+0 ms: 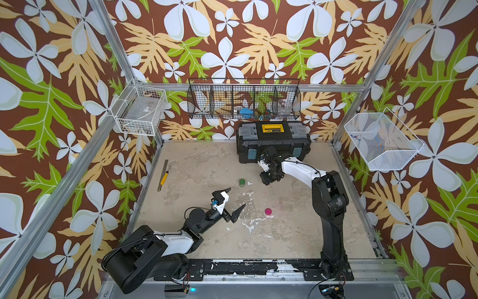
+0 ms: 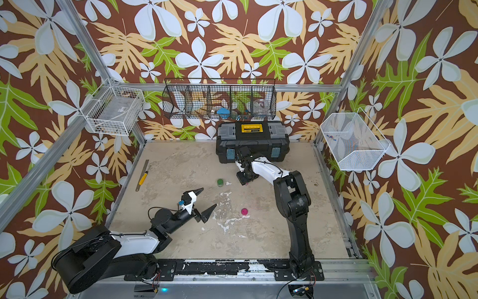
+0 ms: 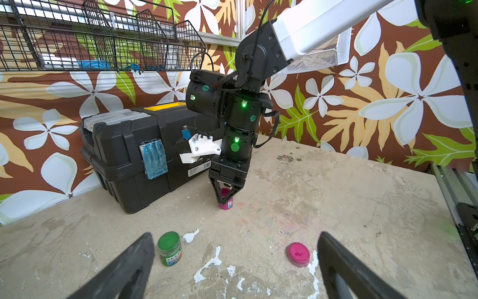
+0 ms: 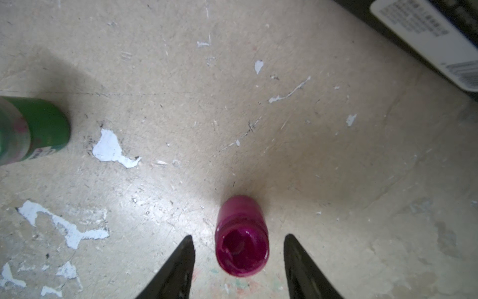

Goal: Close the paint jar lid
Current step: Pick up the paint jar from the center of the board.

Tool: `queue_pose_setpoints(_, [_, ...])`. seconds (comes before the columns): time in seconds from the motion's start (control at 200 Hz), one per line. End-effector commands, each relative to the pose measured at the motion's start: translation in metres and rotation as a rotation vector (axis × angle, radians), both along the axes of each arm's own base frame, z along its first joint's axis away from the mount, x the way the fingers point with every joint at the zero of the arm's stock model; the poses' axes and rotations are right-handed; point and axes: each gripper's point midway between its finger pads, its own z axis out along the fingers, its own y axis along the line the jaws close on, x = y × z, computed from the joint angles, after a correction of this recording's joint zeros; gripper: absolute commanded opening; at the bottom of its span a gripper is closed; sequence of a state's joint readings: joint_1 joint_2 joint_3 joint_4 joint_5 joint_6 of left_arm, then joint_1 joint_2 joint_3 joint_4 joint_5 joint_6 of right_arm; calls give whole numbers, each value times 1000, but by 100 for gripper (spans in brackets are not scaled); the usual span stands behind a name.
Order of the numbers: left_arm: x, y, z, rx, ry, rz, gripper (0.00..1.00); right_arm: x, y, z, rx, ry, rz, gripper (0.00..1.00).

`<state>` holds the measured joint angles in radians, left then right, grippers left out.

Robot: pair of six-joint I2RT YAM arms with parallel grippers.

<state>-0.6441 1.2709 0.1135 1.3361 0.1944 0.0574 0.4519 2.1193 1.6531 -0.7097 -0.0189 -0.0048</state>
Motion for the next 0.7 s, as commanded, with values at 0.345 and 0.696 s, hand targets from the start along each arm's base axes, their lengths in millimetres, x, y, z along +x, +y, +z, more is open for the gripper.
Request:
queue_pose_setpoints(0.345, [1,0,6,-14,-14,4,98,-3,-3,-8,-21,29,-10,45])
queue_pose_setpoints(0.696, [1,0,6,-14,-14,5,98,-3,-5,-13,-29,39,-13,39])
